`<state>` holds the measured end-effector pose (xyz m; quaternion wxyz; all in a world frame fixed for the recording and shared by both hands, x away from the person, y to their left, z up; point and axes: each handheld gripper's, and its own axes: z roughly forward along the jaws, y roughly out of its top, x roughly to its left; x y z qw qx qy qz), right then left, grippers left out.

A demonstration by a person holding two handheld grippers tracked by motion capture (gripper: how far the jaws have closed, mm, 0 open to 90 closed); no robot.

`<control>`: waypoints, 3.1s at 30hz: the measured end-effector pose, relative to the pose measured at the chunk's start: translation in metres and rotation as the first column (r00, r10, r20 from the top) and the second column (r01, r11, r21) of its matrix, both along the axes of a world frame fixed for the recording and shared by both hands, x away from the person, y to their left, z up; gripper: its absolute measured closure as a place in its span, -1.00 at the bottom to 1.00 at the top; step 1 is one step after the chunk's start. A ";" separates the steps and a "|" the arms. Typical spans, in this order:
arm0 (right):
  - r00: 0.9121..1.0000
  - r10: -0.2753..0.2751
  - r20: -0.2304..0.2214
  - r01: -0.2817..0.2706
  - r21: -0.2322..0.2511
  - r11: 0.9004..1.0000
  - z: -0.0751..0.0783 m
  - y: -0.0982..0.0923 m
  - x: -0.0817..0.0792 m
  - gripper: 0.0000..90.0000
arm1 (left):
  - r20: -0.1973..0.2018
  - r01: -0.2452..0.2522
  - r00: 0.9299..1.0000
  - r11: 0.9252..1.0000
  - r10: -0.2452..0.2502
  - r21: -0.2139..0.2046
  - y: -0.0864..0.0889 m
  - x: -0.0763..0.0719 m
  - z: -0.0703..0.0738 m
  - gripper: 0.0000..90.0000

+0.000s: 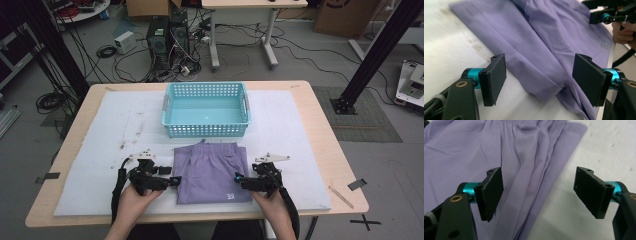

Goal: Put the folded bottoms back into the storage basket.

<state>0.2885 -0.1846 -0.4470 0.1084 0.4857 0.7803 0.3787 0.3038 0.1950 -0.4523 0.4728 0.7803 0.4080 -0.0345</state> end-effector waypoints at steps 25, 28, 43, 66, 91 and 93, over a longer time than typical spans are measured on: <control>0.999 -0.050 0.003 0.050 -0.033 0.998 0.000 0.016 0.003 0.23 | -0.018 -0.028 0.999 1.000 0.028 -0.011 -0.039 0.010 -0.001 0.14; 0.999 -0.042 0.013 0.043 -0.067 0.997 0.000 0.020 0.003 0.29 | -0.001 -0.030 1.000 1.000 0.030 0.003 -0.041 0.008 -0.002 0.13; 0.998 0.025 0.061 -0.024 -0.022 0.999 0.003 0.023 0.000 0.94 | 0.062 0.015 0.998 1.000 -0.016 0.023 -0.047 0.006 0.001 0.94; 1.000 0.015 -0.016 -0.015 -0.018 1.000 0.000 0.025 0.004 0.52 | 0.045 0.030 0.998 1.000 -0.031 0.009 -0.041 0.004 0.000 0.91; 0.966 0.062 0.253 -0.083 0.076 0.994 0.084 0.026 0.016 0.96 | 0.251 0.025 0.968 0.996 -0.004 -0.083 -0.022 0.025 0.087 0.94; 0.963 0.059 0.262 -0.085 0.087 0.993 0.095 0.027 0.025 0.96 | 0.270 0.022 0.963 0.996 0.003 -0.086 -0.020 0.033 0.097 0.94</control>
